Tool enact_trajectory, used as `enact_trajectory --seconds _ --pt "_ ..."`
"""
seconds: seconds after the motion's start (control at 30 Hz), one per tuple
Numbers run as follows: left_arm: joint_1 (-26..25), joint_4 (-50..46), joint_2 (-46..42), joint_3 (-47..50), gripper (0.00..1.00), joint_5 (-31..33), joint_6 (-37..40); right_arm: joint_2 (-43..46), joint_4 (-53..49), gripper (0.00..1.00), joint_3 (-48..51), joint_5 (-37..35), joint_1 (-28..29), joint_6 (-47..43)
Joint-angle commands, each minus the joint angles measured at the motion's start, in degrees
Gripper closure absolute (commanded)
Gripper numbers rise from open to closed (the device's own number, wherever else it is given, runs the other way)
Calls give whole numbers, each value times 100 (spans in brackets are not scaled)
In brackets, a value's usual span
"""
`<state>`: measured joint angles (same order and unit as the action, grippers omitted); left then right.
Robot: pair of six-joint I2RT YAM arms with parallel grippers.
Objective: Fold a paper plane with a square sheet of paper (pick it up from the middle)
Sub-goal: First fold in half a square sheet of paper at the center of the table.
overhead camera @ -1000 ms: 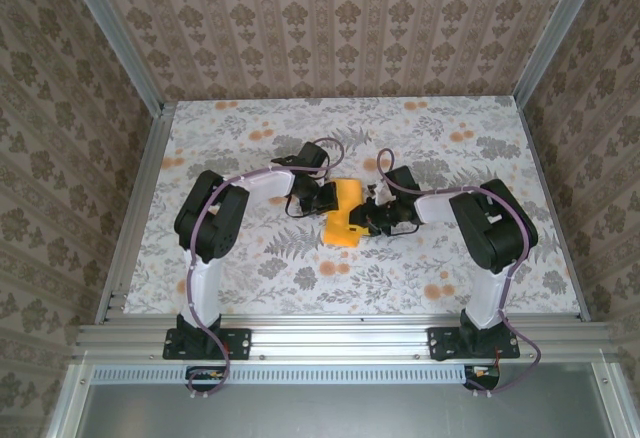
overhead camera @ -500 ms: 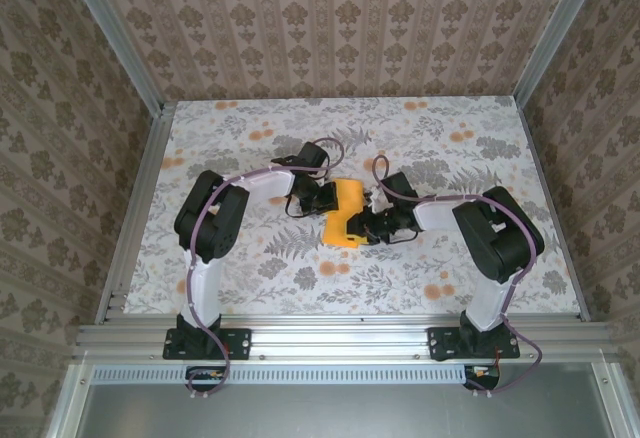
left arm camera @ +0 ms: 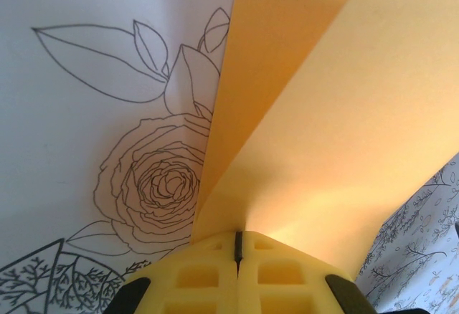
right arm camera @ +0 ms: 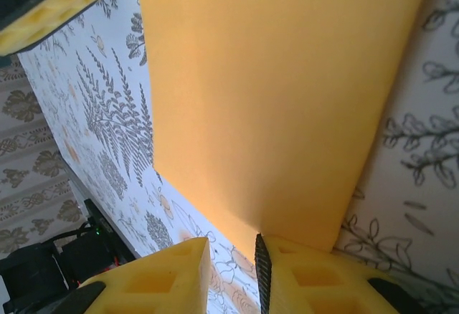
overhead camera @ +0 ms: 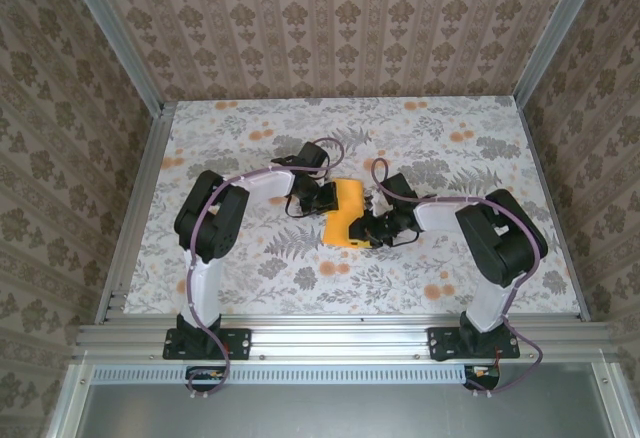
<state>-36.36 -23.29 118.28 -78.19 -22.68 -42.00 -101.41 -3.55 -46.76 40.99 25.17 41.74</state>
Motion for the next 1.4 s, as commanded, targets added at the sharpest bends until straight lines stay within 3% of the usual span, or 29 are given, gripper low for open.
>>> enact_trajectory --seconds 0.0,0.2,0.47,0.87,1.13,1.37 --pt "-46 -678 433 240 96 589 -52 102 -339 74 113 -179 67 -82" --pt "-47 -677 406 248 96 580 -32 -207 -773 74 -62 -630 67 -69" --pt "-47 -668 371 226 96 528 25 371 -668 74 -783 -857 -108 -185" --pt "-47 -731 380 187 96 509 54 -1166 -327 84 -1878 -1055 -448 -122" --pt "-29 -929 398 164 97 654 172 -1324 -384 84 -1766 -1401 -679 129" --pt "-29 -969 404 60 97 652 235 -1124 143 84 -2001 -1044 -676 357"
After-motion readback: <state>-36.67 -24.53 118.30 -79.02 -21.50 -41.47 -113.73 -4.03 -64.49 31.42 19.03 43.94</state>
